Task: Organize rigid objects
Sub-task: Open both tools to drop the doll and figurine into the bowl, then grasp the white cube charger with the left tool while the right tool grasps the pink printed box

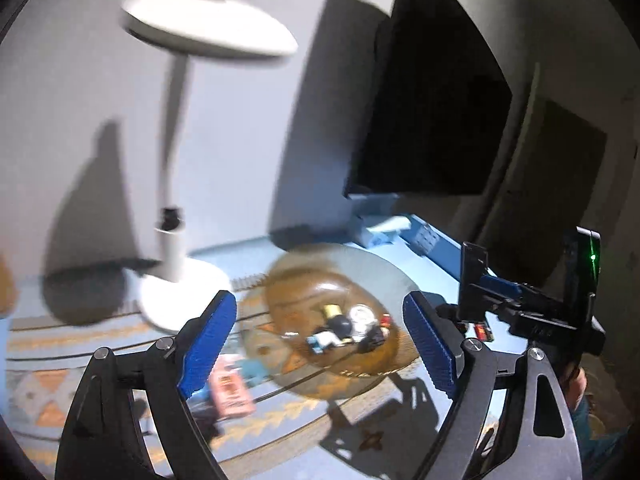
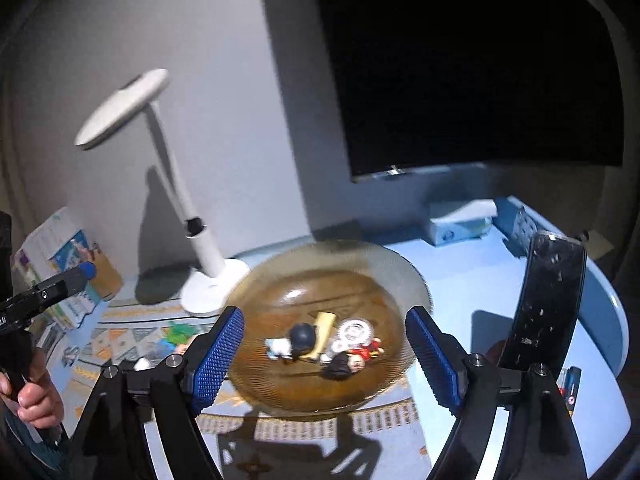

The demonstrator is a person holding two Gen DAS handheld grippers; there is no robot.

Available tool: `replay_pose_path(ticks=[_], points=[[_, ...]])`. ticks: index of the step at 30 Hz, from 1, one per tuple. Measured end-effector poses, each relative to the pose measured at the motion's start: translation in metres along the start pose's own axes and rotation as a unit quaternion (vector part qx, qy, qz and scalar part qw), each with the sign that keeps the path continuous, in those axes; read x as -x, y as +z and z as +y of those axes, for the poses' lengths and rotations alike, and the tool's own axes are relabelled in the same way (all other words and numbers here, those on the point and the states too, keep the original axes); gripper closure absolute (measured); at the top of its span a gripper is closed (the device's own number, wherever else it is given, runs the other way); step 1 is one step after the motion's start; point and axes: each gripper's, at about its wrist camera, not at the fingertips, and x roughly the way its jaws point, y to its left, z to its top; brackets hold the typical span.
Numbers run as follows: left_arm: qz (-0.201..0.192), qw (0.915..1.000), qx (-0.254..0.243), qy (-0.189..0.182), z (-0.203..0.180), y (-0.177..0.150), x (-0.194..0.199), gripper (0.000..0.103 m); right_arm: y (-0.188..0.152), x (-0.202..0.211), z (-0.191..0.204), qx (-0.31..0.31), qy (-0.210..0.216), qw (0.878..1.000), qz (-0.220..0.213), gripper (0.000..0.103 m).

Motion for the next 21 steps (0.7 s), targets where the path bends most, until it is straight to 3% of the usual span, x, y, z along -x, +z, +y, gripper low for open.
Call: replay_pose_path(ticks=[3, 8, 11, 15, 21], points=[[-0.024, 0.9992, 0.005, 0.033, 0.015, -0.006, 0.042, 0.017, 0.001, 0.014, 0.022, 0.016, 0.016, 1.0, -0.012, 0.013], [-0.058, 0.9946, 0.028, 0.082, 0.051, -0.022, 0.102, 0.007, -0.002, 0.027, 0.067, 0.043, 0.046, 0.998, -0.019, 0.012], [-0.055, 0.9924, 0.046, 0.1, 0.072, -0.037, 0.119, 0.006, -0.008, 0.019, 0.093, 0.056, 0.061, 0.997, -0.005, 0.012], [-0.014, 0.9895, 0.06, 0.131, 0.1, -0.063, 0.103, 0.006, -0.023, -0.002, 0.122, 0.06, 0.085, 0.994, 0.028, 0.012], [0.106, 0.9838, 0.033, 0.141, 0.132, -0.118, 0.018, 0.006, -0.066, -0.085, 0.147, 0.016, 0.102, 0.982, 0.157, 0.012]])
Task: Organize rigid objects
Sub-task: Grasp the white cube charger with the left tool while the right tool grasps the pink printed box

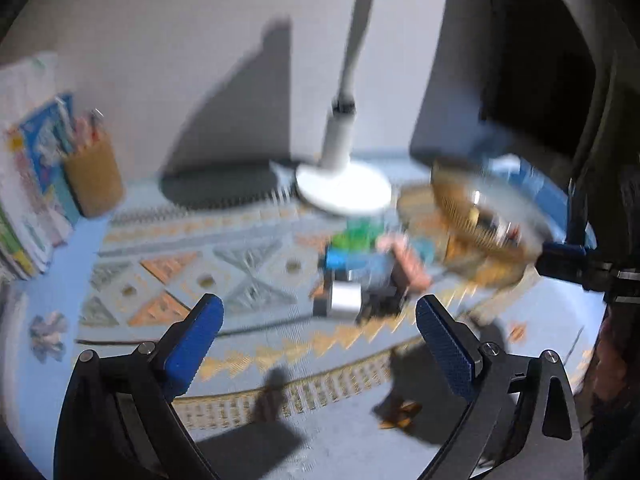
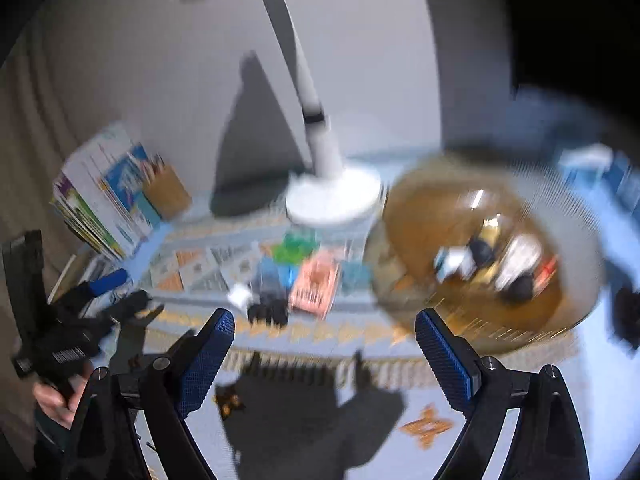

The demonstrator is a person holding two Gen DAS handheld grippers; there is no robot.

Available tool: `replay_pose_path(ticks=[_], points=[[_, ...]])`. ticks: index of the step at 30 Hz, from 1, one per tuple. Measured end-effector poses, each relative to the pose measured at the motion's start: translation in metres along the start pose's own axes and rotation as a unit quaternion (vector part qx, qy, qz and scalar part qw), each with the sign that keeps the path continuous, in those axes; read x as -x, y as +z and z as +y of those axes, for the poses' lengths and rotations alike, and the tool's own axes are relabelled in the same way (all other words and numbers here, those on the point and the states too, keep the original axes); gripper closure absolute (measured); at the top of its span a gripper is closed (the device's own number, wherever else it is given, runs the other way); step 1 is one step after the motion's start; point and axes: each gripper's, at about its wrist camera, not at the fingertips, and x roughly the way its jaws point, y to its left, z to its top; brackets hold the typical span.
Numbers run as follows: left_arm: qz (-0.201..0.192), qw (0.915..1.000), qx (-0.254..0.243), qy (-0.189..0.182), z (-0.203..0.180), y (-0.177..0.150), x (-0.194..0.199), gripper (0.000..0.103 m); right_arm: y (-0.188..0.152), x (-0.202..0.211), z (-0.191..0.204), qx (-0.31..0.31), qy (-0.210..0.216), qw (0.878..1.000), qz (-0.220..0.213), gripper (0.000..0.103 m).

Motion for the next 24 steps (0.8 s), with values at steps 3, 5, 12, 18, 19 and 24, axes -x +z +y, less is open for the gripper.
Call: replay_pose_path(ticks=[3, 5, 12, 18, 19, 24], points=[[0.035, 0.9992, -0.02, -0.005, -0.001, -0.01, -0.039, 0.007, -0.006, -0.041, -0.008, -0.042, 0.02, 0.998, 0.046, 0.019], [0.044, 0.9986, -0.03, -0.007, -0.001, -0.012, -0.053, 0.007, -0.008, -0.062, -0.007, -0.05, 0.013, 0.997, 0.062, 0.021], [0.075, 0.9954, -0.054, -0.024, -0.009, -0.009, -0.083, 0.023, 0.002, -0.097, 0.0, -0.077, 0.018, 0.995, 0.066, 0.021], [0.078, 0.9949, -0.056, -0.032, -0.01, -0.004, -0.095, 0.04, 0.012, -0.119, 0.0, -0.084, 0.007, 0.994, 0.072, 0.027], [0.079, 0.9947, -0.054, -0.037, -0.011, -0.004, -0.096, 0.042, 0.013, -0.123, -0.001, -0.087, 0.006, 0.993, 0.073, 0.028], [0.075, 0.9952, -0.044, -0.045, -0.012, -0.004, -0.1, 0.057, 0.014, -0.133, -0.001, -0.082, -0.005, 0.994, 0.07, 0.034]])
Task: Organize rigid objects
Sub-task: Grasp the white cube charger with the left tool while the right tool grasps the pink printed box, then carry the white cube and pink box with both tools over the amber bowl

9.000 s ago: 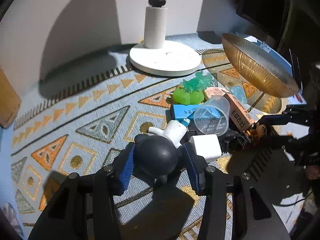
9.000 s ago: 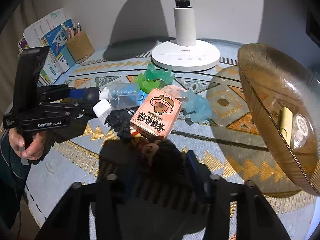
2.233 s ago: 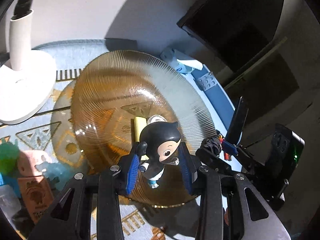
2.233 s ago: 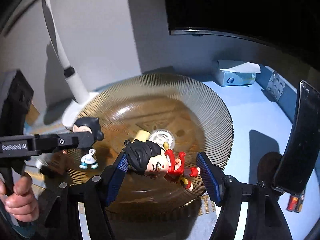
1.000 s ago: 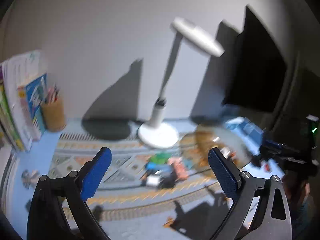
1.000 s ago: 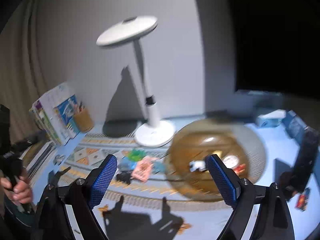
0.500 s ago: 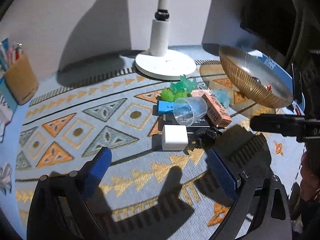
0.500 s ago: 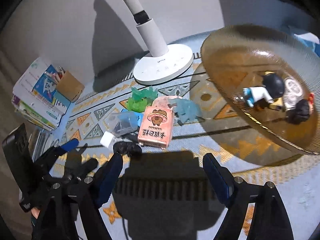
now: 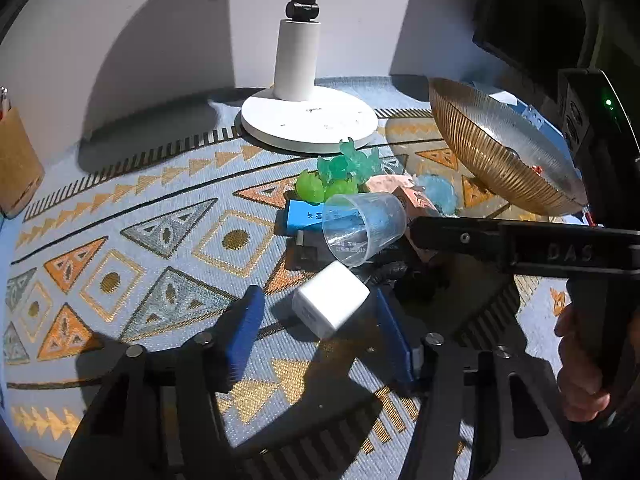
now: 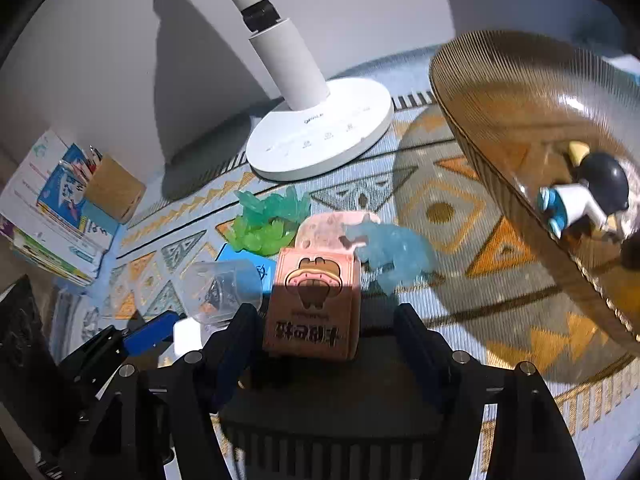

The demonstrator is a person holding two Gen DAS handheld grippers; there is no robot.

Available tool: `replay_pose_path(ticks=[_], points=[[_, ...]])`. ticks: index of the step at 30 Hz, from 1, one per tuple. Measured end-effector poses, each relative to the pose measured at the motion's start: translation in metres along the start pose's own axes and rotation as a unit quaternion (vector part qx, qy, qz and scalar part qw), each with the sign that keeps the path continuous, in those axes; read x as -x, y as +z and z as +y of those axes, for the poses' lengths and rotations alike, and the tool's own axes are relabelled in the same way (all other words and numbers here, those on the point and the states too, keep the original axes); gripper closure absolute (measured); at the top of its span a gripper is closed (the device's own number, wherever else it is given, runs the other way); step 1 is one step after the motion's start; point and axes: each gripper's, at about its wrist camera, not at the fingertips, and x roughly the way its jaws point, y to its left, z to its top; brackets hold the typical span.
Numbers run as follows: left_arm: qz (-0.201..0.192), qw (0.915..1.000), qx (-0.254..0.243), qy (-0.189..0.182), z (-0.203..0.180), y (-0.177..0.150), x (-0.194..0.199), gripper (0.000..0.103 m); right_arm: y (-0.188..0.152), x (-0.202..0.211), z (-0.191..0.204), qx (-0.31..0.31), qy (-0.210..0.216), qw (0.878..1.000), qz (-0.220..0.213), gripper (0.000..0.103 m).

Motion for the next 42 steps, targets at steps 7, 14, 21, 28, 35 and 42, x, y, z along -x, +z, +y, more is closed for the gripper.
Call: replay_pose_path(ticks=[7, 14, 21, 28, 35, 42], points=[[0.006, 0.9999, -0.01, -0.004, -0.006, -0.005, 0.003, 0.069, -0.004, 0.002, 0.008, 0.036, -0.018, 0.999, -0.003, 0.061], [-0.016, 0.999, 0.042, -0.002, -0.003, -0.036, 0.042, 0.069, -0.04, 0.043, -0.006, 0.073, -0.024, 0.997, -0.008, 0.062], [-0.041, 0.9948, 0.063, 0.068, -0.002, -0.052, 0.047, 0.069, -0.095, 0.064, -0.013, 0.133, -0.057, 0.989, 0.011, 0.062], [-0.062, 0.9938, 0.036, 0.085, -0.011, -0.054, 0.053, 0.068, -0.102, 0.061, -0.013, 0.126, -0.069, 0.99, 0.003, 0.034], [-0.072, 0.9939, 0.036, 0.076, -0.012, -0.056, 0.056, 0.068, -0.109, 0.053, 0.001, 0.139, -0.127, 0.982, -0.026, 0.037], [-0.075, 0.9936, 0.032, 0.078, -0.014, -0.057, 0.057, 0.068, -0.11, 0.058, 0.001, 0.142, -0.131, 0.98, -0.037, 0.062]])
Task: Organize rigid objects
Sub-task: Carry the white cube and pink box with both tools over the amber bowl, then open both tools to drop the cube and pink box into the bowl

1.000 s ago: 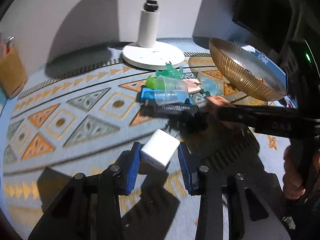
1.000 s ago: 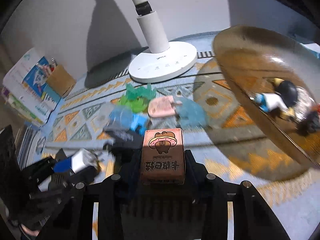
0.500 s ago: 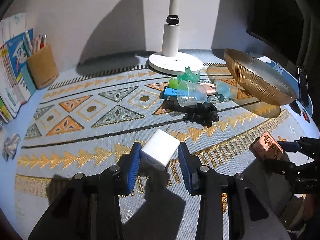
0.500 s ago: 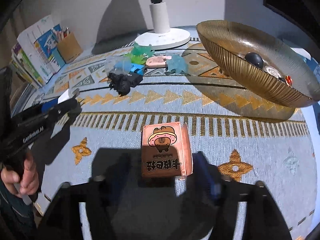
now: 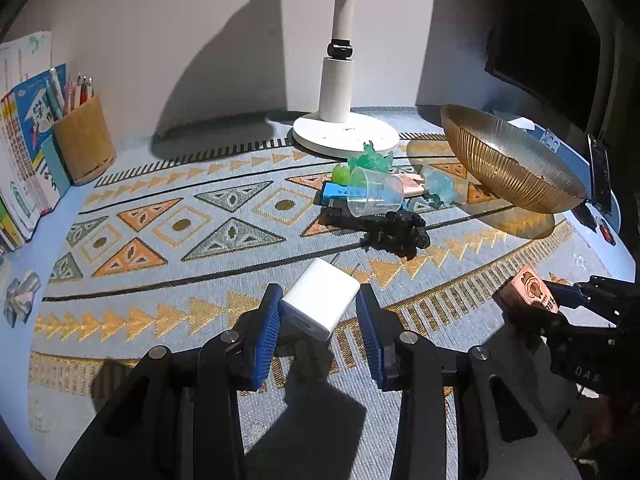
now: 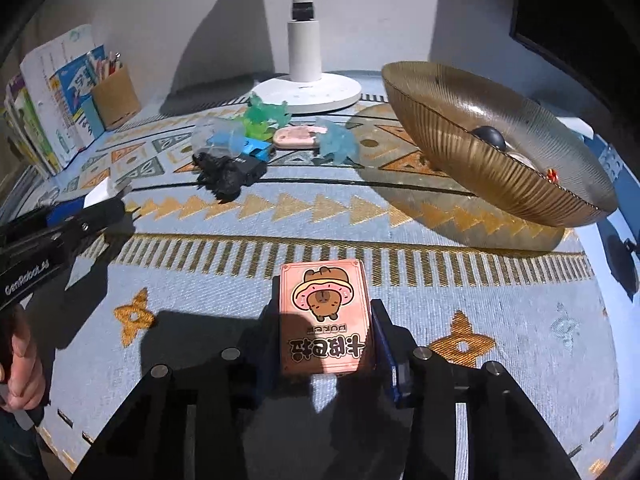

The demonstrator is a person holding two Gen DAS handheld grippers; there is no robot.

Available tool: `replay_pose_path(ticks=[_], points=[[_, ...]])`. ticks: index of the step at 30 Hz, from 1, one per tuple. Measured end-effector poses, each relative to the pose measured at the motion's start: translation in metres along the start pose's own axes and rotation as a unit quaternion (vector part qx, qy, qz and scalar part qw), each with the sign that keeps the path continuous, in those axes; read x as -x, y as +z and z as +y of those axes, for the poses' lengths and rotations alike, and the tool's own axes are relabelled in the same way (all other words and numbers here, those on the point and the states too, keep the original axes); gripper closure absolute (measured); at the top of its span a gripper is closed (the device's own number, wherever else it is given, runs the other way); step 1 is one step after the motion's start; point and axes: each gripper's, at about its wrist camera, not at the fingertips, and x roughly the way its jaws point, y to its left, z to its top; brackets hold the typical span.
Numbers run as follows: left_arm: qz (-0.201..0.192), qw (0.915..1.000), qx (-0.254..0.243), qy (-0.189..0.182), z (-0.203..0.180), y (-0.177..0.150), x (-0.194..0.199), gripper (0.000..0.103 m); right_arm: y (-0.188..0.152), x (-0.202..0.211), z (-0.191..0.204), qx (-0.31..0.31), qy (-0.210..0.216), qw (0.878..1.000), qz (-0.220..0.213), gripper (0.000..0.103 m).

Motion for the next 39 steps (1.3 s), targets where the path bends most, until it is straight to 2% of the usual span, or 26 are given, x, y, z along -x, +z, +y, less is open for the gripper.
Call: replay_pose_path(ticks=[2, 6, 10, 14, 17, 20, 23, 26, 28, 31, 34, 39], points=[[0.0, 1.0, -0.001, 0.002, -0.001, 0.0, 0.0, 0.068, -0.002, 0.002, 0.005, 0.009, 0.004, 1.0, -0.001, 0.062], [0.007, 1.0, 0.005, 0.005, -0.002, 0.0, 0.001, 0.068, -0.004, 0.01, 0.009, -0.005, 0.054, 0.999, -0.003, 0.062], [0.012, 0.9997, 0.017, -0.011, -0.005, 0.006, 0.008, 0.069, 0.002, 0.035, -0.007, -0.036, 0.053, 0.997, -0.041, 0.062], [-0.019, 0.9992, 0.007, -0.035, -0.029, 0.036, 0.032, 0.069, 0.009, 0.065, -0.034, -0.068, 0.048, 0.993, -0.084, 0.062], [-0.043, 0.9971, -0.005, -0.062, -0.055, 0.067, 0.044, 0.069, 0.018, 0.089, -0.059, -0.079, 0.03, 0.99, -0.114, 0.062], [-0.058, 0.9945, -0.023, -0.084, -0.084, 0.101, 0.046, 0.069, 0.035, 0.117, -0.093, -0.09, -0.007, 0.985, -0.15, 0.062], [-0.072, 0.9917, -0.04, -0.098, -0.116, 0.132, 0.04, 0.069, 0.056, 0.138, -0.131, -0.113, -0.046, 0.976, -0.182, 0.062], [-0.08, 0.9887, -0.05, -0.116, -0.143, 0.157, 0.025, 0.069, 0.076, 0.146, -0.167, -0.139, -0.088, 0.967, -0.195, 0.062], [-0.073, 0.9879, -0.054, -0.126, -0.158, 0.168, 0.009, 0.069, 0.087, 0.14, -0.186, -0.16, -0.107, 0.963, -0.188, 0.062], [-0.046, 0.9884, -0.054, -0.134, -0.178, 0.171, -0.023, 0.069, 0.098, 0.116, -0.205, -0.181, -0.106, 0.965, -0.158, 0.062], [-0.02, 0.9891, -0.048, -0.138, -0.184, 0.165, -0.049, 0.069, 0.097, 0.087, -0.214, -0.194, -0.099, 0.969, -0.117, 0.062], [0.01, 0.9892, -0.051, -0.137, -0.196, 0.158, -0.082, 0.069, 0.092, 0.049, -0.223, -0.198, -0.113, 0.971, -0.067, 0.062]])
